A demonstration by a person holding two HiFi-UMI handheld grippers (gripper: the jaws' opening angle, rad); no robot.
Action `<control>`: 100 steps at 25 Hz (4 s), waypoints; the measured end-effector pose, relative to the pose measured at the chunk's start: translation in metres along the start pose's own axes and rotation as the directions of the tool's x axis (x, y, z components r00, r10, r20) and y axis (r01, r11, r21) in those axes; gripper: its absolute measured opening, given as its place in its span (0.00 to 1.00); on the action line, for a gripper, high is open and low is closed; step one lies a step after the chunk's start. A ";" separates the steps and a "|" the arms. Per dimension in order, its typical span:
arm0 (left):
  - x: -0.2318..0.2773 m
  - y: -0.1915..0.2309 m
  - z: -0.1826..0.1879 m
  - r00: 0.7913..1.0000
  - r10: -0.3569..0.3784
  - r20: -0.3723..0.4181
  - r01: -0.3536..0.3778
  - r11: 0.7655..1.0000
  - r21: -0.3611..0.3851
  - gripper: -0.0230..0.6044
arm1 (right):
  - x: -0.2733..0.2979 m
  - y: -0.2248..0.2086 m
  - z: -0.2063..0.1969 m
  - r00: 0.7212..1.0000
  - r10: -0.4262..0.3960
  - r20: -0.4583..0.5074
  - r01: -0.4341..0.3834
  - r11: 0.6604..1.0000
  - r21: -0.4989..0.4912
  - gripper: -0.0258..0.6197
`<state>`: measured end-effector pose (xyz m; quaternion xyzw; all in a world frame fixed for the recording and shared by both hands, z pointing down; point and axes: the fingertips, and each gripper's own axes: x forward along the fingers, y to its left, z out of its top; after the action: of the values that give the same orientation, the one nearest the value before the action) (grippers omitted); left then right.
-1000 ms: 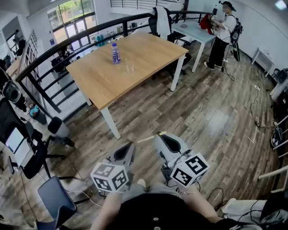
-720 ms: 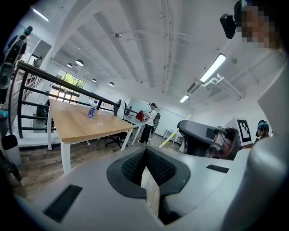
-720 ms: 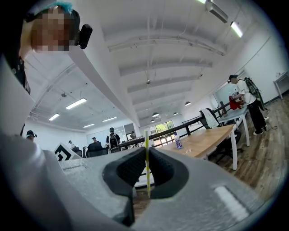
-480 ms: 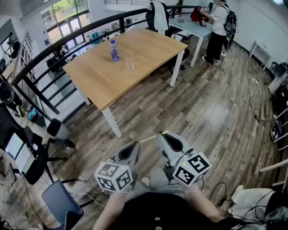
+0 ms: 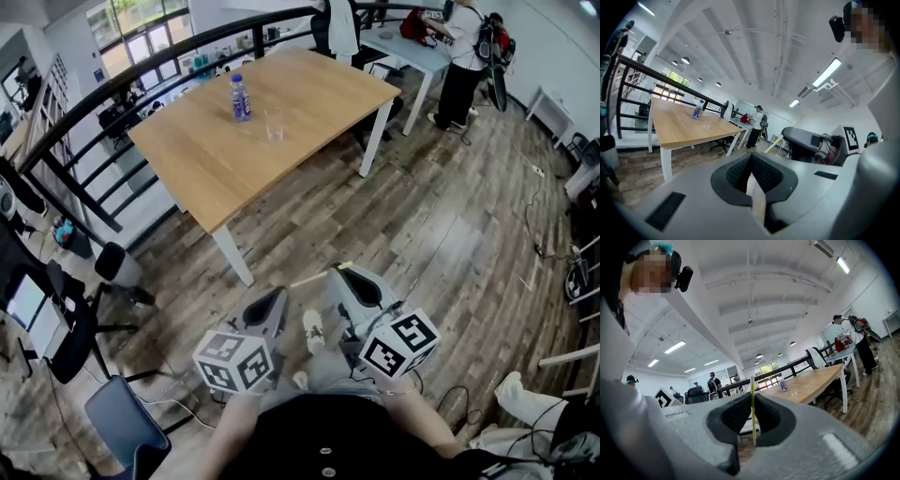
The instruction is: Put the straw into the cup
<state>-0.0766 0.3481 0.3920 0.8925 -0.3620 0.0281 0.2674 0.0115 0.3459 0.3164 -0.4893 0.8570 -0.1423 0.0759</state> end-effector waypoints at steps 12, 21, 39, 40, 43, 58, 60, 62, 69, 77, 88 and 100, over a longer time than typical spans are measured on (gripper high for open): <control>0.106 0.057 0.076 0.997 0.050 0.064 -0.051 0.998 0.026 0.06 | 0.109 -0.091 0.047 0.997 0.070 0.023 -0.070 0.997 -0.038 0.07; 0.180 0.099 0.127 0.988 0.110 0.108 -0.113 0.993 0.023 0.06 | 0.177 -0.149 0.072 0.989 0.146 0.019 -0.145 0.989 -0.039 0.07; 0.243 0.131 0.143 0.984 0.159 0.085 -0.157 0.987 -0.023 0.06 | 0.231 -0.207 0.064 0.984 0.176 -0.031 -0.176 0.984 0.027 0.07; 0.244 0.133 0.142 0.984 0.161 0.080 -0.160 0.987 -0.028 0.06 | 0.232 -0.209 0.063 0.984 0.175 -0.033 -0.174 0.984 0.030 0.07; 0.248 0.138 0.139 0.985 0.162 0.065 -0.160 0.986 -0.039 0.06 | 0.231 -0.215 0.061 0.986 0.164 -0.038 -0.162 0.986 0.043 0.07; 0.277 0.165 0.142 0.987 0.158 0.030 -0.156 0.986 -0.052 0.06 | 0.258 -0.248 0.052 0.991 0.122 -0.063 -0.118 0.991 0.068 0.07; 0.284 0.176 0.146 0.987 0.159 0.024 -0.158 0.986 -0.062 0.06 | 0.273 -0.252 0.049 0.989 0.127 -0.076 -0.121 0.990 0.075 0.07; 0.289 0.184 0.149 0.987 0.160 0.019 -0.159 0.985 -0.069 0.06 | 0.286 -0.256 0.047 0.988 0.131 -0.087 -0.124 0.989 0.079 0.07; 0.317 0.221 0.178 0.988 0.151 0.024 -0.149 0.986 -0.072 0.06 | 0.334 -0.275 0.062 0.991 0.117 -0.069 -0.112 0.991 0.068 0.07; 0.352 0.259 0.223 0.994 0.105 0.029 -0.103 0.993 -0.061 0.06 | 0.391 -0.296 0.082 0.996 0.079 -0.044 -0.076 0.996 0.054 0.07; 0.384 0.324 0.274 0.996 0.076 0.046 -0.074 0.996 -0.045 0.06 | 0.480 -0.315 0.096 0.998 0.059 -0.013 -0.059 0.998 0.028 0.07; 0.395 0.345 0.291 0.998 0.044 0.053 -0.041 0.998 -0.045 0.06 | 0.508 -0.315 0.116 0.998 0.058 0.037 -0.059 0.998 0.035 0.07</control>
<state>-0.0556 -0.2516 0.3972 0.8791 -0.3884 0.0020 0.2763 0.0417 -0.2622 0.3113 -0.4650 0.8669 -0.1466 0.1040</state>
